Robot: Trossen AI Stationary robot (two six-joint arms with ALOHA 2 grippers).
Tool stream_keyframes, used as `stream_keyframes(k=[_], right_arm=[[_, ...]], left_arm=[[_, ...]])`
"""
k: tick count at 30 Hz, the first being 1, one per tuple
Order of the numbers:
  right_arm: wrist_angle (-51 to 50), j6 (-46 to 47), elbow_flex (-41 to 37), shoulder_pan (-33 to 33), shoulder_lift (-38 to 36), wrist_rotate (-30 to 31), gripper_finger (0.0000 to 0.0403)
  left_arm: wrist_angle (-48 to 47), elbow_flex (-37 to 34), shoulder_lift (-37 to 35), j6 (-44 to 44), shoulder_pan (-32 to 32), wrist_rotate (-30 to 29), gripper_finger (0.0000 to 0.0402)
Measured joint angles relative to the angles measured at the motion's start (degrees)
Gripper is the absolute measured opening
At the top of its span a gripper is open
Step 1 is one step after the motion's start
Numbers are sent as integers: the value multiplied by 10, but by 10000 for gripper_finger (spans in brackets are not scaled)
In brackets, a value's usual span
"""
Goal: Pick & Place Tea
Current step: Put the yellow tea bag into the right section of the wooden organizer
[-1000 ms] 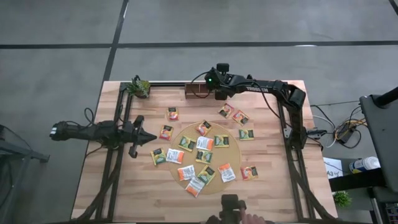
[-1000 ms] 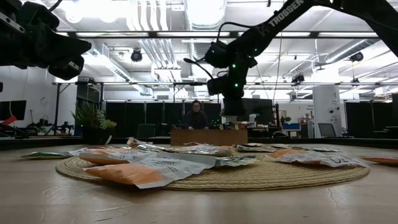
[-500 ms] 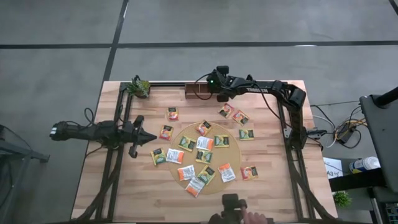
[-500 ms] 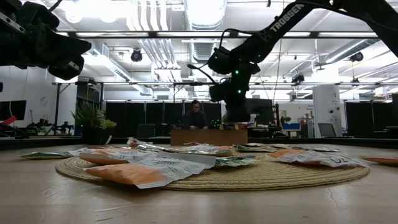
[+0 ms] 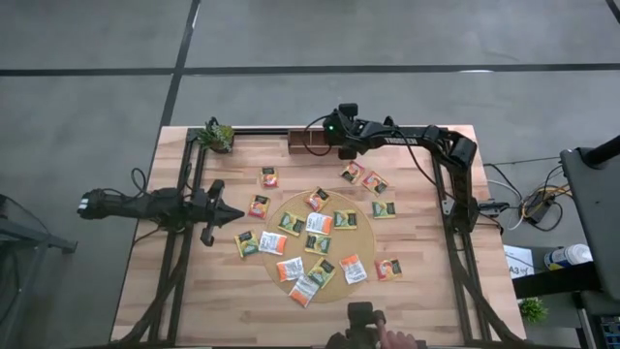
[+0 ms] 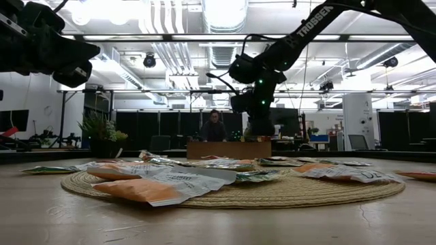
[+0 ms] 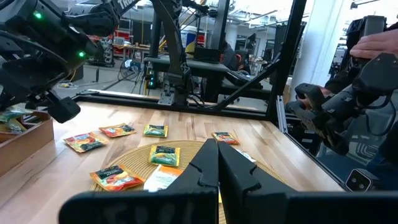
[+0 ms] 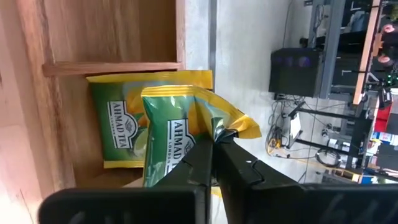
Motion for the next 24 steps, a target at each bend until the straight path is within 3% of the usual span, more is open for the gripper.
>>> stream_keyframes(k=[11, 24], right_arm=[[0, 14, -4, 0, 0, -10, 89], [-1, 15, -4, 1, 0, -7, 133]], left_arm=[[0, 0, 0, 0, 0, 0, 0], [0, 0, 0, 0, 0, 0, 0]])
